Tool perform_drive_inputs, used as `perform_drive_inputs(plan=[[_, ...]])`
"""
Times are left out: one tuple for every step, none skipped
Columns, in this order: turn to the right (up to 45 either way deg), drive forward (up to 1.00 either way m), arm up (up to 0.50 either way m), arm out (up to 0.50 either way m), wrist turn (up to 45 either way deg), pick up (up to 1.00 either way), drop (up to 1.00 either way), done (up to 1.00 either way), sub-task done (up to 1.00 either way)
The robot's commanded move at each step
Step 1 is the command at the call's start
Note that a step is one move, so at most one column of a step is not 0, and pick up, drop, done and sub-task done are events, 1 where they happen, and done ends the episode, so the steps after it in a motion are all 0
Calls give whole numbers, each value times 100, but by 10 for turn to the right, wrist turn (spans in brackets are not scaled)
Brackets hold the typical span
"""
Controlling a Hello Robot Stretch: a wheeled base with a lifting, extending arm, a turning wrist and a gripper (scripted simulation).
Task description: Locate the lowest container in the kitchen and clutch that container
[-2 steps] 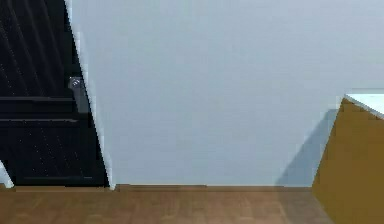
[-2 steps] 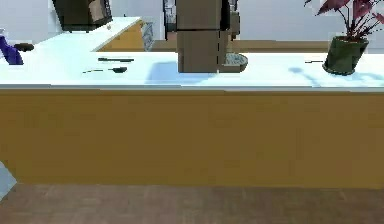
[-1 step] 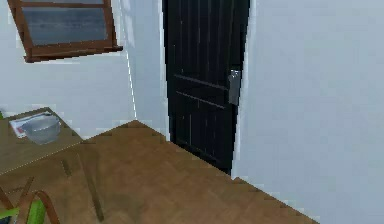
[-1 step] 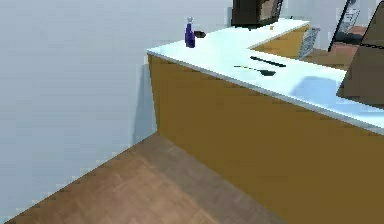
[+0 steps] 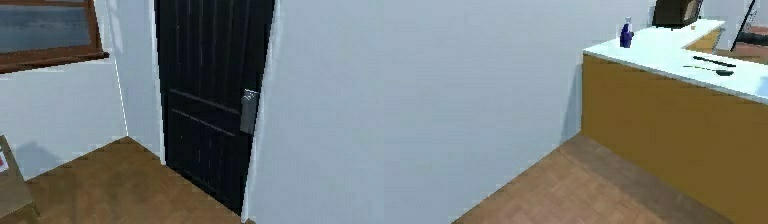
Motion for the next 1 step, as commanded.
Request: perform_drive_inputs(plan=[[450, 0, 0, 0, 0, 0, 0, 0, 0]])
